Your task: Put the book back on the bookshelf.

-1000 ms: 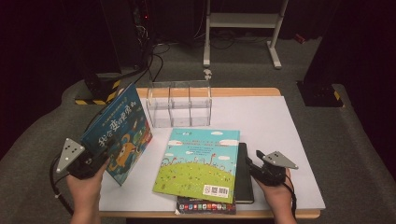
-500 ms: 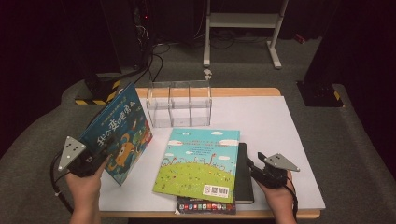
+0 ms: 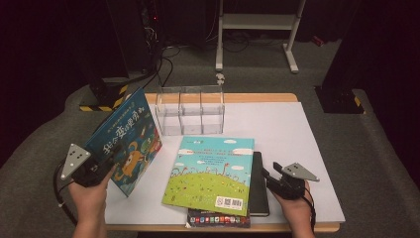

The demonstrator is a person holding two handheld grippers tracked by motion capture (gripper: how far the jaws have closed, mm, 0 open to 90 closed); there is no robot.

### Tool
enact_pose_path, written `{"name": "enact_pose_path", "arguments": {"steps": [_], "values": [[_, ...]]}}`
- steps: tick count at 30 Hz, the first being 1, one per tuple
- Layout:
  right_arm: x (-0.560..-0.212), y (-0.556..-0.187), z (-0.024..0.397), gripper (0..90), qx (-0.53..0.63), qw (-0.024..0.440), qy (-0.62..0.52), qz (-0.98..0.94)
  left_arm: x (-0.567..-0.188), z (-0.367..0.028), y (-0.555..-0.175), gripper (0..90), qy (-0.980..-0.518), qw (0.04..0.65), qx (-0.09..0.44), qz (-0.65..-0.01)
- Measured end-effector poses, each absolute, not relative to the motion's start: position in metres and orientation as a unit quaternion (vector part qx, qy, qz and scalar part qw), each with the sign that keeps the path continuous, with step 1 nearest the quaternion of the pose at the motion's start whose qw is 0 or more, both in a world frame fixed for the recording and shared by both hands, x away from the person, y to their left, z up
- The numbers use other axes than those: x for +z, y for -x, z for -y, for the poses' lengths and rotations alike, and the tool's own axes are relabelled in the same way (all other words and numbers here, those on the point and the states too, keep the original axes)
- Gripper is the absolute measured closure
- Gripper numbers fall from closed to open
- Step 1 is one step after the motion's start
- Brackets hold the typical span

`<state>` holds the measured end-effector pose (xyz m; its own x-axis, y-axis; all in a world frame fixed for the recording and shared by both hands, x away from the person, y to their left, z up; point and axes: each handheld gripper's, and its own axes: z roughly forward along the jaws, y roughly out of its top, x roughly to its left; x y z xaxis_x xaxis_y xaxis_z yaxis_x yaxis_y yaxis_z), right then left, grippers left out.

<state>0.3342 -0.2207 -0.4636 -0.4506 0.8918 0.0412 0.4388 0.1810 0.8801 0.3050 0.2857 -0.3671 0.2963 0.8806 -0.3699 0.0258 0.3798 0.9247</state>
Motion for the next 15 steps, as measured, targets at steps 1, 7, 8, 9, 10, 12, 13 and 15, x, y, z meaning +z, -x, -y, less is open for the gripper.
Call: {"name": "enact_pose_path", "arguments": {"steps": [1, 7, 8, 9, 10, 12, 13, 15], "values": [[-0.464, -0.334, 0.221, 48.7, 0.447, 0.252, -0.458, -0.726, -0.366, -0.285, -0.306, 82.7, -0.454, 0.664, 0.322, -0.499], [-0.464, -0.333, 0.220, 48.7, 0.452, 0.247, -0.453, -0.728, -0.353, -0.276, -0.318, 83.1, -0.464, 0.663, 0.301, -0.505], [-0.464, -0.333, 0.219, 48.7, 0.452, 0.247, -0.452, -0.728, -0.351, -0.274, -0.320, 83.1, -0.467, 0.661, 0.301, -0.504], [-0.464, -0.333, 0.219, 48.7, 0.453, 0.246, -0.452, -0.728, -0.349, -0.271, -0.322, 83.1, -0.470, 0.660, 0.301, -0.503], [-0.463, -0.333, 0.219, 48.6, 0.453, 0.246, -0.452, -0.728, -0.347, -0.267, -0.325, 83.1, -0.473, 0.659, 0.303, -0.501], [-0.463, -0.332, 0.220, 48.7, 0.453, 0.248, -0.451, -0.728, -0.341, -0.261, -0.330, 83.1, -0.475, 0.659, 0.306, -0.496], [-0.462, -0.332, 0.220, 48.7, 0.455, 0.248, -0.451, -0.727, -0.338, -0.258, -0.332, 83.1, -0.477, 0.658, 0.308, -0.494], [-0.461, -0.331, 0.222, 48.7, 0.457, 0.250, -0.451, -0.725, -0.331, -0.252, -0.339, 83.1, -0.476, 0.659, 0.312, -0.491]]}}
